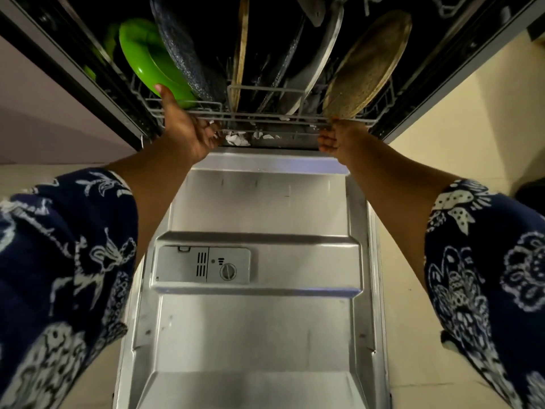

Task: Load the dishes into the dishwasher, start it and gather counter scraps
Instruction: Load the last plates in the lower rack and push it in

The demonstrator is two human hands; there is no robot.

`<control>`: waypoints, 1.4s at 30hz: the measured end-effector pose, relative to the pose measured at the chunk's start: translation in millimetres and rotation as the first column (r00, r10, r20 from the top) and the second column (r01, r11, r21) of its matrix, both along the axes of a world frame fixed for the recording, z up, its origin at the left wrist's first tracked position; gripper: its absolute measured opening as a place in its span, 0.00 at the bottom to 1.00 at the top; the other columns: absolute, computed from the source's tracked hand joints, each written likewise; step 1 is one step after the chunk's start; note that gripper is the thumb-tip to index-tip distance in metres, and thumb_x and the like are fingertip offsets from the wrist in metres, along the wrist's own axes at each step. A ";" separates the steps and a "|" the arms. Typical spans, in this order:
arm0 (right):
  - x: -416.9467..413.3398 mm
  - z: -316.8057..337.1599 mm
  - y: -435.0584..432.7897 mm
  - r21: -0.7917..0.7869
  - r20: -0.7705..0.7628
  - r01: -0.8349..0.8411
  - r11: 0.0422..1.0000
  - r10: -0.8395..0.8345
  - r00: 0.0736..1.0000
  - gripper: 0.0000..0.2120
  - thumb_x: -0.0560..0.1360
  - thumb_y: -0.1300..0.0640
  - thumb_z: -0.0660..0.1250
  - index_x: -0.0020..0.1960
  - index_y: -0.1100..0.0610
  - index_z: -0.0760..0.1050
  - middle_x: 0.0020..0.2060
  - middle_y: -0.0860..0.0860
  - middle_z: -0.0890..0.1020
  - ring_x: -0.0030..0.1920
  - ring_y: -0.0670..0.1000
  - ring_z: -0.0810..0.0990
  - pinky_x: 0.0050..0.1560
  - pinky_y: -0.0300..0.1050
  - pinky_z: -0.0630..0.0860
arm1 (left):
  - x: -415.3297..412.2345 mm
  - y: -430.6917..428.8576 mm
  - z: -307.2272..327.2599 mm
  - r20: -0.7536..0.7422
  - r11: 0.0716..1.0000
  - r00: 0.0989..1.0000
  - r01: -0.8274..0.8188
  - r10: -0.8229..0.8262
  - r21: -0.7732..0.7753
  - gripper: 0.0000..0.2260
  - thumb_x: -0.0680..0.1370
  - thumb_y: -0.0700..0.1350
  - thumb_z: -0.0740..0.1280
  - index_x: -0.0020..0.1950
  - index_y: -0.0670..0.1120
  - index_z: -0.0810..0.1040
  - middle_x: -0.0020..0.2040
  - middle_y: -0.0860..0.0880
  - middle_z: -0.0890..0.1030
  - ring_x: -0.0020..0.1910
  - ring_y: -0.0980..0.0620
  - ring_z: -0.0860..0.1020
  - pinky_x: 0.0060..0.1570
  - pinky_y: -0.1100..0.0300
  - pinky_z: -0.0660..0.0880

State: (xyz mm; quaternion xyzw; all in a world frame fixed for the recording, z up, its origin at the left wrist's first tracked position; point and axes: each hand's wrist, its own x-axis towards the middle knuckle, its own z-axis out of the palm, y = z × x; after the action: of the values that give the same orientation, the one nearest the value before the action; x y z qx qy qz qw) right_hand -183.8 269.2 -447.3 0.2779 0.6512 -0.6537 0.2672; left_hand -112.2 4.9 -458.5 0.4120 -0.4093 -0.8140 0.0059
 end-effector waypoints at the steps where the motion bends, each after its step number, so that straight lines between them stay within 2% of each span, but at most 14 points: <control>1: 8.1 6.8 -1.1 -0.023 0.018 -0.024 0.999 0.025 1.000 0.18 0.82 0.53 0.52 0.68 0.61 0.67 0.66 0.58 0.73 0.63 0.58 0.74 0.61 0.52 0.71 | 8.2 4.5 3.3 0.021 0.998 0.999 0.035 -0.034 -0.048 0.45 0.72 0.75 0.42 0.77 0.43 0.55 0.38 0.45 0.76 0.47 0.47 0.82 0.70 0.43 0.59; 2: 21.0 15.0 -0.8 -0.022 0.041 -0.034 0.999 0.035 0.999 0.18 0.82 0.52 0.53 0.66 0.60 0.67 0.66 0.57 0.73 0.62 0.57 0.74 0.59 0.52 0.72 | 18.6 10.8 6.9 0.034 0.992 0.996 0.090 -0.087 -0.084 0.44 0.73 0.73 0.40 0.77 0.42 0.57 0.37 0.46 0.77 0.45 0.49 0.81 0.69 0.42 0.59; 6: 95.8 29.1 11.6 0.016 0.096 -0.099 0.995 0.097 0.991 0.11 0.82 0.53 0.55 0.47 0.57 0.72 0.64 0.57 0.76 0.62 0.56 0.76 0.59 0.51 0.74 | 84.5 38.8 40.3 0.136 0.962 0.960 0.258 -0.244 -0.088 0.35 0.78 0.68 0.44 0.74 0.45 0.63 0.68 0.42 0.73 0.64 0.42 0.73 0.63 0.43 0.65; 8: 146.9 31.3 23.2 0.019 0.141 -0.048 0.999 0.045 0.989 0.10 0.81 0.56 0.56 0.45 0.56 0.72 0.62 0.57 0.77 0.59 0.55 0.78 0.53 0.48 0.76 | 130.3 43.8 51.8 0.173 0.951 0.944 0.298 -0.280 -0.088 0.29 0.80 0.64 0.47 0.71 0.46 0.66 0.66 0.44 0.75 0.61 0.44 0.76 0.58 0.46 0.69; 12: 280.4 21.4 63.8 0.011 0.180 -0.019 1.000 0.017 0.984 0.10 0.80 0.58 0.57 0.58 0.59 0.72 0.60 0.59 0.77 0.50 0.54 0.79 0.43 0.42 0.75 | 261.1 47.5 51.1 0.283 0.935 0.906 0.347 -0.315 -0.070 0.19 0.81 0.57 0.55 0.64 0.47 0.73 0.57 0.47 0.80 0.55 0.46 0.78 0.57 0.49 0.70; 16: 410.9 -1.8 98.5 -0.014 0.373 0.094 0.995 -0.082 0.924 0.08 0.80 0.59 0.56 0.51 0.60 0.73 0.45 0.58 0.81 0.45 0.55 0.79 0.50 0.48 0.73 | 402.3 62.5 16.3 0.432 0.940 0.842 0.340 -0.322 0.038 0.14 0.82 0.53 0.55 0.62 0.48 0.73 0.62 0.46 0.78 0.54 0.46 0.78 0.56 0.52 0.68; 20: 518.7 -44.5 120.3 0.129 0.557 0.122 0.984 -0.174 0.812 0.10 0.80 0.58 0.57 0.42 0.58 0.73 0.25 0.52 0.82 0.33 0.53 0.79 0.39 0.44 0.70 | 505.1 88.8 -22.6 0.587 0.931 0.724 0.318 -0.362 0.180 0.17 0.82 0.56 0.54 0.52 0.46 0.76 0.63 0.45 0.77 0.51 0.47 0.77 0.60 0.49 0.65; 22: 562.1 -69.5 124.7 0.167 0.602 0.160 0.973 -0.229 0.765 0.12 0.81 0.54 0.57 0.45 0.59 0.74 0.36 0.56 0.84 0.35 0.54 0.82 0.45 0.49 0.72 | 540.8 100.0 -46.9 0.640 0.941 0.691 0.260 -0.338 0.216 0.22 0.81 0.59 0.52 0.55 0.44 0.76 0.62 0.43 0.77 0.54 0.45 0.76 0.64 0.47 0.64; 24: 580.8 -94.0 121.9 0.165 0.615 0.269 0.949 -0.312 0.724 0.18 0.82 0.50 0.53 0.53 0.63 0.73 0.53 0.62 0.80 0.50 0.59 0.80 0.57 0.55 0.71 | 559.3 110.9 -76.2 0.648 0.967 0.720 0.143 -0.248 0.211 0.29 0.80 0.64 0.49 0.59 0.41 0.74 0.55 0.42 0.78 0.51 0.44 0.75 0.61 0.47 0.66; 26: 583.5 -119.1 115.5 0.128 0.582 0.418 0.899 -0.409 0.703 0.25 0.81 0.43 0.49 0.55 0.63 0.73 0.52 0.63 0.78 0.52 0.60 0.78 0.57 0.54 0.72 | 566.2 121.7 -104.0 0.647 0.980 0.750 0.010 -0.139 0.199 0.35 0.76 0.70 0.46 0.54 0.40 0.75 0.49 0.42 0.77 0.47 0.44 0.75 0.56 0.48 0.68; 28: 581.7 -143.0 107.0 0.042 0.536 0.557 0.829 -0.490 0.688 0.29 0.78 0.35 0.46 0.52 0.58 0.73 0.44 0.59 0.78 0.45 0.57 0.77 0.57 0.53 0.71 | 569.9 134.7 -127.3 0.615 0.974 0.789 -0.121 -0.023 0.191 0.42 0.71 0.75 0.46 0.61 0.41 0.72 0.56 0.39 0.76 0.56 0.39 0.75 0.63 0.42 0.67; 32: 574.9 -168.1 97.5 -0.185 0.438 0.738 0.649 -0.618 0.653 0.31 0.76 0.32 0.48 0.70 0.50 0.66 0.62 0.57 0.74 0.63 0.62 0.73 0.66 0.63 0.67 | 567.3 154.2 -149.4 0.416 0.851 0.858 -0.439 0.301 0.290 0.47 0.68 0.76 0.54 0.76 0.46 0.59 0.72 0.41 0.67 0.69 0.38 0.67 0.68 0.36 0.62; 36: 572.8 -140.2 97.4 -0.204 0.465 0.772 0.602 -0.634 0.617 0.30 0.75 0.32 0.52 0.68 0.49 0.67 0.65 0.59 0.71 0.63 0.63 0.71 0.64 0.65 0.68 | 566.7 155.1 -124.5 0.383 0.788 0.830 -0.530 0.407 0.313 0.44 0.67 0.74 0.62 0.72 0.45 0.64 0.68 0.41 0.71 0.64 0.39 0.72 0.64 0.38 0.69; 42: 574.9 -6.9 95.1 -0.126 0.440 0.754 0.645 -0.644 0.625 0.37 0.70 0.31 0.61 0.71 0.51 0.64 0.66 0.57 0.72 0.63 0.59 0.73 0.56 0.57 0.73 | 565.2 158.3 5.9 0.356 0.850 0.850 -0.479 0.388 0.218 0.36 0.70 0.69 0.64 0.69 0.47 0.69 0.63 0.43 0.75 0.58 0.43 0.77 0.63 0.43 0.71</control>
State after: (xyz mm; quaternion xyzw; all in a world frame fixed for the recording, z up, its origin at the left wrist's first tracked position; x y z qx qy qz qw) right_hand 391.1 364.3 -454.2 0.5810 0.3224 -0.7340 0.1402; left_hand 453.0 163.2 -452.6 0.6086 -0.1725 -0.7715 0.0673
